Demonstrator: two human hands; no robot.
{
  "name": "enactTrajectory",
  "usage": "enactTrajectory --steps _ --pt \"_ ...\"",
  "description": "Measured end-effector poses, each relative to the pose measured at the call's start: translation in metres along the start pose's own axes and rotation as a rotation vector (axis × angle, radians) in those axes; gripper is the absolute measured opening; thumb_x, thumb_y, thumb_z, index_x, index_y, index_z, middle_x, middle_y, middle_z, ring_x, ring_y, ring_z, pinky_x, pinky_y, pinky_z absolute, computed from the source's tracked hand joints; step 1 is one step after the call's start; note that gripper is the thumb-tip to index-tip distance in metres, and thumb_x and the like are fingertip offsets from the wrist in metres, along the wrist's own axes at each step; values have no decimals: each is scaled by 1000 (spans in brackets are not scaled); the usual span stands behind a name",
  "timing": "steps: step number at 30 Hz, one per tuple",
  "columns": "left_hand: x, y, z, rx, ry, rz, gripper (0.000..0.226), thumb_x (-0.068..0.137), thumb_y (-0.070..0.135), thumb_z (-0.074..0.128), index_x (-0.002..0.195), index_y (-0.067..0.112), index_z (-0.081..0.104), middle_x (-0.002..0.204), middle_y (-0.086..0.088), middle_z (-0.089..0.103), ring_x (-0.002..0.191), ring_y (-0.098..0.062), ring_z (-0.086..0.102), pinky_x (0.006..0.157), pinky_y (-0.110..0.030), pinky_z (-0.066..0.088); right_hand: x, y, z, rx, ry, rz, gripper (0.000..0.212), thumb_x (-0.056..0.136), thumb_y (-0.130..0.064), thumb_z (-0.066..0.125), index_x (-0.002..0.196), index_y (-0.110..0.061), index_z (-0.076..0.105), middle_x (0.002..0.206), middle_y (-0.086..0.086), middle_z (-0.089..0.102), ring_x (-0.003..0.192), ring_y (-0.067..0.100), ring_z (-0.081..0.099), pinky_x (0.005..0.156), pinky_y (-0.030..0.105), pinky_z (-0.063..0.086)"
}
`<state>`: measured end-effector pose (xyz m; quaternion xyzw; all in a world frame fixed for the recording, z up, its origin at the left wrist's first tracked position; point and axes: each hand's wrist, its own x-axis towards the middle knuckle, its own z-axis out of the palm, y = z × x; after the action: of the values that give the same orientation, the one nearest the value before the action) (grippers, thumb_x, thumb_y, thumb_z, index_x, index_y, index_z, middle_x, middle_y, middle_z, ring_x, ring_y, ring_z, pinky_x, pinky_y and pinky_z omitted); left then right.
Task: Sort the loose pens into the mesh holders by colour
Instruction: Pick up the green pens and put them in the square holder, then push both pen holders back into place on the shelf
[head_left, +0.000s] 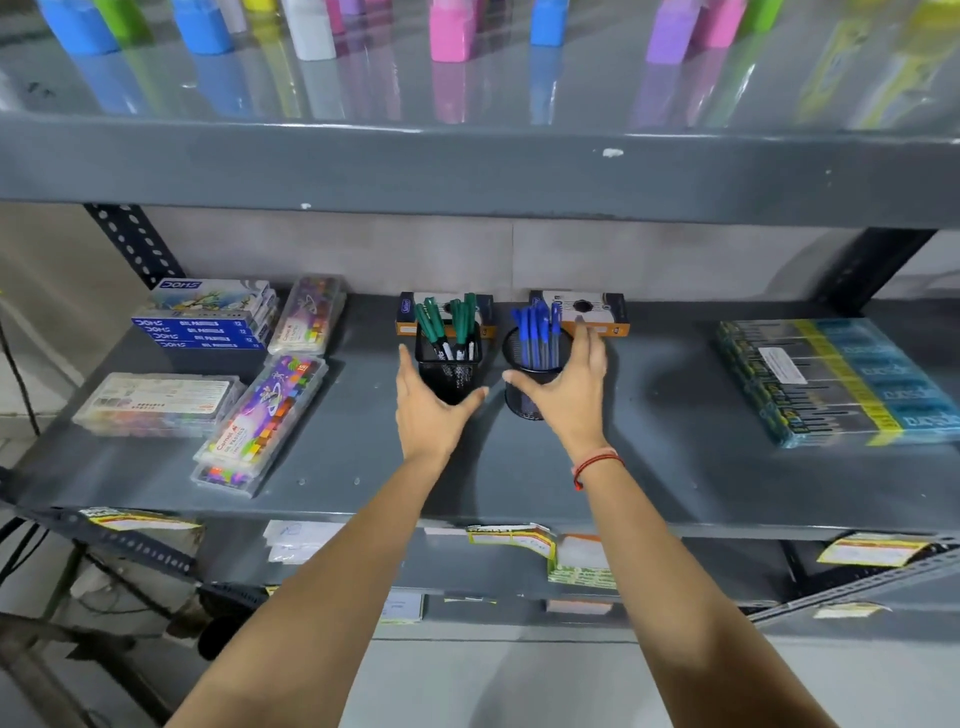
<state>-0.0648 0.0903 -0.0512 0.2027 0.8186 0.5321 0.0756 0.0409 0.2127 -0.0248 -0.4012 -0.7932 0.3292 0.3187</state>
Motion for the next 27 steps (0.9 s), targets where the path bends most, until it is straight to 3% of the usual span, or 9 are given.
enactTrajectory --steps 4,9,15,20,27 --pt "5 -5 13 -72 53 -17 112 58 40 85 145 17 18 147 -10 38 133 -25 37 105 -38 33 2 11 2 92 -120 96 117 58 -38 89 148 -13 17 151 13 34 141 30 31 114 48 36" --pt "10 -7 14 -89 125 -16 84 61 33 83 132 16 40 125 -8 59 116 -25 53 93 -34 43 0 12 10 200 -24 116 98 57 -29 90 137 -14 35 132 6 57 124 23 54 106 40 47" --pt "-4 -6 6 -45 177 -2 71 58 34 82 118 16 50 108 -5 67 99 -25 61 80 -27 45 -3 12 5 221 8 69 80 55 -27 90 123 -17 48 120 5 64 112 21 61 99 36 52" --pt "-37 -12 -8 -4 185 6 63 57 42 82 107 18 51 96 1 69 87 -21 64 71 -29 49 -27 14 -10 218 6 65 81 53 -34 89 121 -22 48 116 0 66 105 15 63 90 19 46" --pt "-77 -11 -26 -32 188 13 60 59 41 83 105 20 53 94 4 68 85 -14 62 73 -28 49 -63 22 -26 211 -38 85 83 53 -33 89 123 -23 47 117 0 66 106 14 63 92 18 45"
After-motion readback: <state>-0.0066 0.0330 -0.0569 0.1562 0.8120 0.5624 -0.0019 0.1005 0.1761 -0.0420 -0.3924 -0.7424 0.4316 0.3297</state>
